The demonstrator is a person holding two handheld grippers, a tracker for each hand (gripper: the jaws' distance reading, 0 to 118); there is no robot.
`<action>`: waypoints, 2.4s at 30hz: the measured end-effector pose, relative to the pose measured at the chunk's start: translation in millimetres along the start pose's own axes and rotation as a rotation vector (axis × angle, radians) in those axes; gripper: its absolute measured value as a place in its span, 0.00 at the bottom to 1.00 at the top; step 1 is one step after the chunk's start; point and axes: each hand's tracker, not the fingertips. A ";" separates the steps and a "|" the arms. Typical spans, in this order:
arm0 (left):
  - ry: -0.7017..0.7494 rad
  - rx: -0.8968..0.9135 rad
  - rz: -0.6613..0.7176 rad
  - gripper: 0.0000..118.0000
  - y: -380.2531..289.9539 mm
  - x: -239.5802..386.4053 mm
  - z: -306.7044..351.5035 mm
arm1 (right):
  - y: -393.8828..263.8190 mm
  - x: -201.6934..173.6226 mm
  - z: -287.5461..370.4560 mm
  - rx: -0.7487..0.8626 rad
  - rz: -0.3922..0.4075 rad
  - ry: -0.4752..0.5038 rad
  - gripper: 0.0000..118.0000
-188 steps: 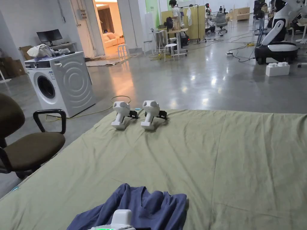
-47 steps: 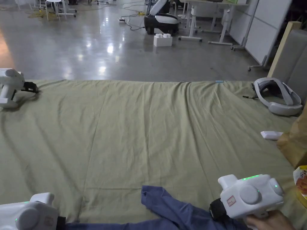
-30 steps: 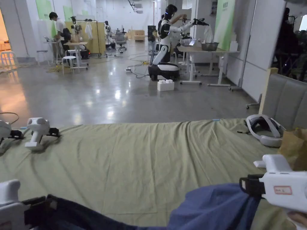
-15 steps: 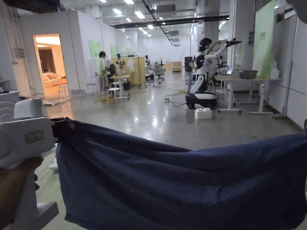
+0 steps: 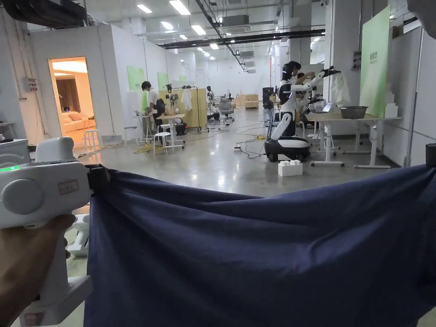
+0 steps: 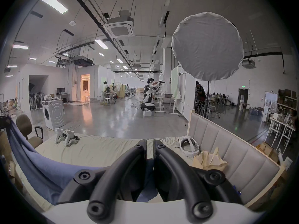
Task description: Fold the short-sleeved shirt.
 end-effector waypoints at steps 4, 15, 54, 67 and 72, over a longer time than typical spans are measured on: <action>-0.002 -0.012 0.004 0.08 -3.9 0.9 -32.5 | 2.8 -4.1 -26.7 -0.002 0.021 -0.019 0.08; 0.013 -0.040 0.057 0.08 -16.5 -0.7 -142.6 | 9.0 -15.1 -115.4 0.007 0.019 -0.046 0.08; -0.051 -0.492 0.360 0.08 -392.0 -68.7 66.6 | -395.4 49.8 126.6 -0.533 -0.333 -0.022 0.08; 0.022 -0.510 0.399 0.91 -399.9 -82.0 87.3 | -417.8 54.5 130.6 -0.592 -0.317 -0.040 0.73; 0.059 -0.327 0.179 0.91 -342.4 -59.2 118.4 | -374.8 47.9 150.4 -0.513 -0.178 -0.087 0.75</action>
